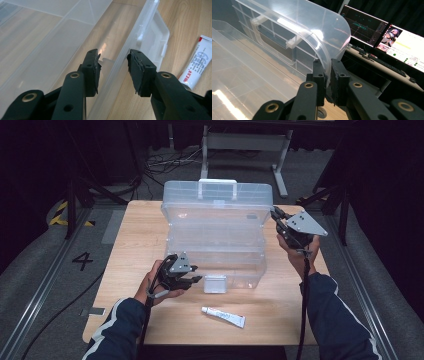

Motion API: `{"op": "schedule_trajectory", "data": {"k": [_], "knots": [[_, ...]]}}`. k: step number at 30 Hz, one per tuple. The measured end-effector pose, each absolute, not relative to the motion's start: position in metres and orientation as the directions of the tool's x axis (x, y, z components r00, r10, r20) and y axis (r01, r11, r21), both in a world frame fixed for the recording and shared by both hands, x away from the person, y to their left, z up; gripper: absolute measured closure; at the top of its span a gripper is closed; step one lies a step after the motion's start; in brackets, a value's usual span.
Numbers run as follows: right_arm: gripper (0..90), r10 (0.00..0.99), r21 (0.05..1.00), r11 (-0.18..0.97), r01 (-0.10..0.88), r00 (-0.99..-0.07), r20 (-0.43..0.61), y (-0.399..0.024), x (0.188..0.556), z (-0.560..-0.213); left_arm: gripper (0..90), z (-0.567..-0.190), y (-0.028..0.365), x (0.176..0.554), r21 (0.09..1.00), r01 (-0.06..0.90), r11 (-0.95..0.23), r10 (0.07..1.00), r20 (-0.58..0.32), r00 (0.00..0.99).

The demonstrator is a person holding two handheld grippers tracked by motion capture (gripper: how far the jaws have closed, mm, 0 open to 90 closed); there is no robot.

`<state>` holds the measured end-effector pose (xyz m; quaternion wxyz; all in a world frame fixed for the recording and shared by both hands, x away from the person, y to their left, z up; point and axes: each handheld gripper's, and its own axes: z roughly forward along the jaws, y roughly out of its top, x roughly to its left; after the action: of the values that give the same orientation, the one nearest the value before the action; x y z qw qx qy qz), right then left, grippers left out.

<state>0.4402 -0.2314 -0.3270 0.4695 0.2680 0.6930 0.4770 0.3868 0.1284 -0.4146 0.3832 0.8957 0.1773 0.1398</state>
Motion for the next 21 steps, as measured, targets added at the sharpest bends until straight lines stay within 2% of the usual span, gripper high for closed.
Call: {"op": "schedule_trajectory", "data": {"k": [12,21], "knots": [[83.4,0.83,0.923,0.38,-0.059,-0.418,-0.369,-0.231,0.431,-0.321,60.7,-0.412,0.137,0.378,0.722,0.203,-0.661,0.403,0.113,0.908],[83.7,0.838,0.931,0.366,-0.005,-0.433,-0.332,-0.232,0.448,-0.31,60.3,-0.414,0.136,0.375,0.728,0.215,-0.651,0.422,0.111,0.9]]}}
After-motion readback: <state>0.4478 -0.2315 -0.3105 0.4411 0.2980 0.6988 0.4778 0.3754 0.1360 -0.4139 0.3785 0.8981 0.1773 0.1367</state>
